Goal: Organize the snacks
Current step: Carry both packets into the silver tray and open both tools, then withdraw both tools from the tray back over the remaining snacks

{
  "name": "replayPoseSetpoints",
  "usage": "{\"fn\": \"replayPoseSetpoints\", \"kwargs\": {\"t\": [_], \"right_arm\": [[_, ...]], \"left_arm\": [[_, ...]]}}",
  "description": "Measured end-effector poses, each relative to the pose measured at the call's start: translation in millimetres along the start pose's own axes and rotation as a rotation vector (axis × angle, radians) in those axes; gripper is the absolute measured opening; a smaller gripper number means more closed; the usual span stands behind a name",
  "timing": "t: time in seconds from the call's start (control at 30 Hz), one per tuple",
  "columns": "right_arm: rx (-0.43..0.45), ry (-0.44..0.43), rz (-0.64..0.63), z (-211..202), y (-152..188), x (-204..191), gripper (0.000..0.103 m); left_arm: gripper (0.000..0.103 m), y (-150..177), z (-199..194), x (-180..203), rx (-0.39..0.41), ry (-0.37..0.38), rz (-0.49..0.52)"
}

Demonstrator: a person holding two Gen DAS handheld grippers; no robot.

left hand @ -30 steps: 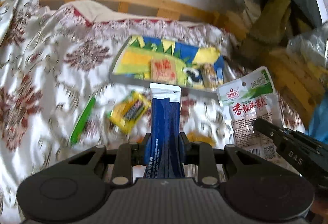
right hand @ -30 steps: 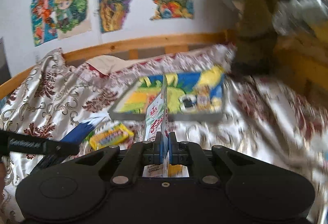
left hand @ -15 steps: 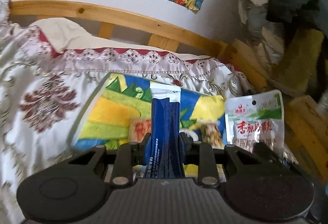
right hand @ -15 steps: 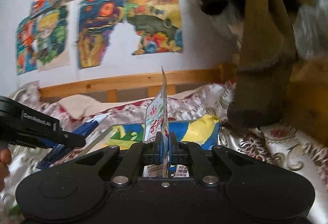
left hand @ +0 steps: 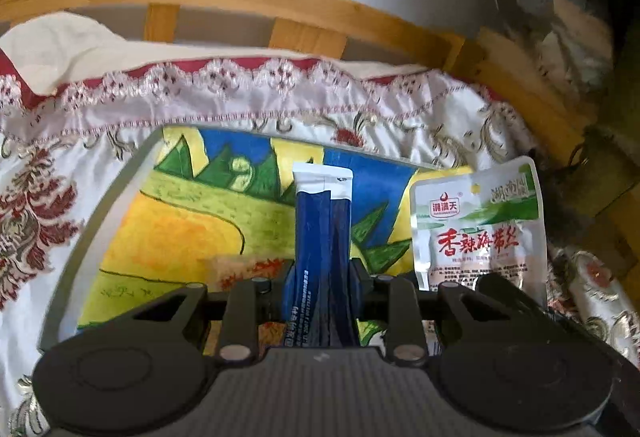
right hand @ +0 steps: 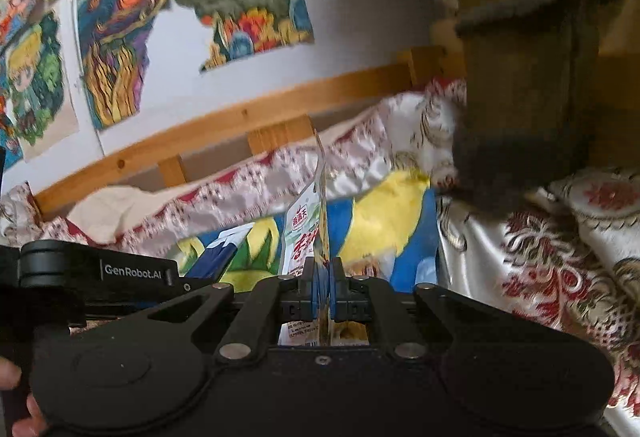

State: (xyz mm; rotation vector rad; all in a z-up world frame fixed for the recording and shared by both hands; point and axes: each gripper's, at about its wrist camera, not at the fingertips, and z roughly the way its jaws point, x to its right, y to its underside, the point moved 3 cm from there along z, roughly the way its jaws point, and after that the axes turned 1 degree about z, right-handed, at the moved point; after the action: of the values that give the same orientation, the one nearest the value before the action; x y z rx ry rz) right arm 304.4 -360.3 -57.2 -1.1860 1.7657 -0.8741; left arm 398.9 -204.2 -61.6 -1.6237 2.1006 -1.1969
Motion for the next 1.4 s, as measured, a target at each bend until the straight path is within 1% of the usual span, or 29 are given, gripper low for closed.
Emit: {"fn": "replayPoseSetpoints", "kwargs": {"t": [0.07,0.13,0.3,0.33,0.37,0.43,0.5,0.53,0.57,0.6,0.63,0.67,0.7,0.73,0.77,0.8,0.83,0.9,0.97,1.07,1.13,1.23,1.3,1.4], "right_arm": [[-0.032,0.014,-0.013,5,3,1,0.005],[-0.046,0.016,0.001,7,5,3,0.006],[-0.057,0.029,0.006,7,7,7,0.007],[-0.056,0.042,0.005,7,7,8,0.010],[-0.052,0.048,0.001,6,7,8,0.016],[-0.044,0.045,-0.007,4,7,9,0.023],[-0.044,0.048,-0.006,3,7,9,0.029],[-0.040,0.051,-0.007,3,6,8,0.030],[-0.035,0.054,-0.011,1,6,8,0.034],[-0.027,0.054,-0.016,-1,5,7,0.039],[-0.019,0.060,-0.022,-5,4,6,0.042],[-0.010,0.067,-0.031,-9,3,5,0.049],[0.002,0.070,-0.040,-15,1,5,0.056],[0.012,0.074,-0.044,-21,-1,4,0.060],[0.025,0.076,-0.045,-29,-2,4,0.067],[0.037,0.076,-0.045,-38,-4,4,0.071],[0.051,0.075,-0.048,-48,-6,4,0.078],[0.072,0.069,-0.054,-67,-10,4,0.085],[0.095,0.067,-0.069,-90,-15,3,0.089],[0.147,0.064,-0.079,-131,-16,1,0.099],[0.174,0.059,-0.074,-162,-11,-2,0.102],[0.196,0.044,-0.061,-204,2,-6,0.102],[0.194,0.040,-0.056,-227,10,-12,0.102],[0.194,0.031,-0.069,-258,22,-22,0.102]], "left_arm": [[0.029,4,6,1,-0.013,-0.016,0.011],[0.029,8,11,1,-0.028,-0.026,0.018],[0.032,10,17,4,-0.034,-0.059,0.041],[0.033,9,17,4,-0.030,-0.060,0.043],[0.035,8,18,4,-0.028,-0.057,0.040],[0.037,8,18,2,-0.017,-0.055,0.026],[0.052,8,16,0,-0.014,-0.061,0.006],[0.053,9,14,-2,-0.011,-0.063,-0.010],[0.056,8,11,-4,-0.007,-0.065,-0.019],[0.064,8,8,-5,-0.002,-0.072,-0.025],[0.068,7,4,-7,0.008,-0.081,-0.030],[0.075,7,-3,-8,0.030,-0.091,-0.037],[0.080,7,-10,-8,0.051,-0.101,-0.043],[0.081,7,-19,-9,0.071,-0.111,-0.048],[0.082,8,-28,-9,0.087,-0.118,-0.050],[0.085,7,-36,-8,0.098,-0.123,-0.048],[0.088,8,-46,-8,0.112,-0.132,-0.046],[0.099,11,-69,-6,0.151,-0.154,-0.041],[0.102,16,-95,-4,0.198,-0.176,-0.019],[0.103,26,-132,1,0.227,-0.195,0.007],[0.103,37,-155,1,0.233,-0.207,0.006],[0.103,58,-193,-2,0.244,-0.223,-0.008],[0.103,71,-214,-4,0.255,-0.229,-0.004],[0.103,93,-246,-7,0.258,-0.259,0.015]]}}
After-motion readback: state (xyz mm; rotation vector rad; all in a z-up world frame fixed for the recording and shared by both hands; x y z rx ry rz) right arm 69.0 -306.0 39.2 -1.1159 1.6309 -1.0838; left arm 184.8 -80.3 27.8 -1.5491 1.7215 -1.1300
